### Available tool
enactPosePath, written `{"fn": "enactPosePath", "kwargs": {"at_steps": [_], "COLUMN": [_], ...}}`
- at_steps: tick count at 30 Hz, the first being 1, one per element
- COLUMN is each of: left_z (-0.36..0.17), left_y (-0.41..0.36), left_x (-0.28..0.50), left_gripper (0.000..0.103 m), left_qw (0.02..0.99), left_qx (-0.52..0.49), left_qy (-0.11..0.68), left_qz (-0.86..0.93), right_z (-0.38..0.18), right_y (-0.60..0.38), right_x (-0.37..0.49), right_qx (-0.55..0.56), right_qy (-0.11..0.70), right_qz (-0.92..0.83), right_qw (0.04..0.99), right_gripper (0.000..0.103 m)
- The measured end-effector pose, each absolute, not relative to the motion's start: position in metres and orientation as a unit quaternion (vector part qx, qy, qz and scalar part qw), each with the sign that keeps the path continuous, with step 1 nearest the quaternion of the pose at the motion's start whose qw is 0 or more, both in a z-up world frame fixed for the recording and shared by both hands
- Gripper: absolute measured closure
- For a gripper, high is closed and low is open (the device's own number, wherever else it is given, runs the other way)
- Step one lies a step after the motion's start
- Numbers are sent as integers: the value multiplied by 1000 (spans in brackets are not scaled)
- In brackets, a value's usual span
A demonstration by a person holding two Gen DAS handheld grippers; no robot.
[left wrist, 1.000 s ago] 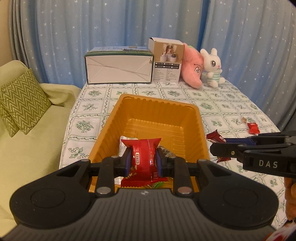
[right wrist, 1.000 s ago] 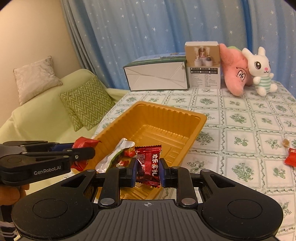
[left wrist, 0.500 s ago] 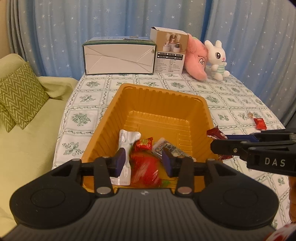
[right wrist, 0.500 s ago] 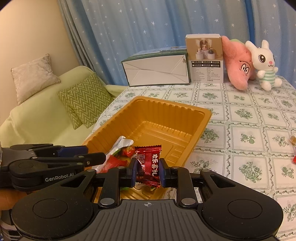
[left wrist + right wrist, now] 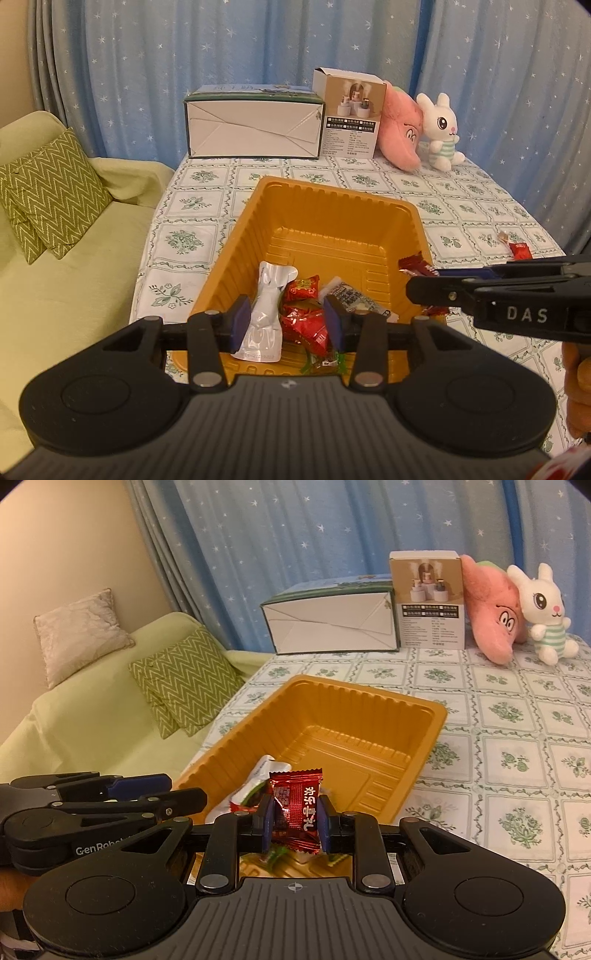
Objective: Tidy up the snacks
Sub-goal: 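Open the left tool over the tray while the right tool releases the dark-red candy into it, then move both open tools back toward the last red candy on the table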
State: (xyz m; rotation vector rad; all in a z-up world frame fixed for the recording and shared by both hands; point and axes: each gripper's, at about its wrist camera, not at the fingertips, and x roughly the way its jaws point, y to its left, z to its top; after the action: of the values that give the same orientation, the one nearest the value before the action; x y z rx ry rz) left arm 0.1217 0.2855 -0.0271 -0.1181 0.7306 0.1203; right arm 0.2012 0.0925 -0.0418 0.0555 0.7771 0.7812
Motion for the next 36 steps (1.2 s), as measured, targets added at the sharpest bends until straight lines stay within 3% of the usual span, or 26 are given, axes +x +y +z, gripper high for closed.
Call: {"fn": "enactPosePath", "kwargs": {"at_steps": [14,15,16,18,28,36], "left_z": [-27,-27,-28,-28,-16,6], "left_y": [297,298,298,297,278,242], "left_x": [119,117,116,115,110,106], "left_gripper": [64,63,63,63,57,46], "left_qw": [930,930,930,930,934,944], "left_qx": [-66,-68,-67,-65,-64,-71], "left_qy": [355,355,356,356,344,320], "left_qz": [65,66,66,67,66,45], "right_z": [-58,-60,-61,-60,-32,-27], "right_y": [111,110,108,98,37,-28], "right_x": [209,211,211,211,206,188], "right_qx": [34,41,47,71,93,92], "right_qy": [379,383,385,377,338,336], "right_qz": [390,393,391,383,335,270], "right_qw": [839,835,835,841,874,897], "right_gripper": [77,69,47,29,29,29]}}
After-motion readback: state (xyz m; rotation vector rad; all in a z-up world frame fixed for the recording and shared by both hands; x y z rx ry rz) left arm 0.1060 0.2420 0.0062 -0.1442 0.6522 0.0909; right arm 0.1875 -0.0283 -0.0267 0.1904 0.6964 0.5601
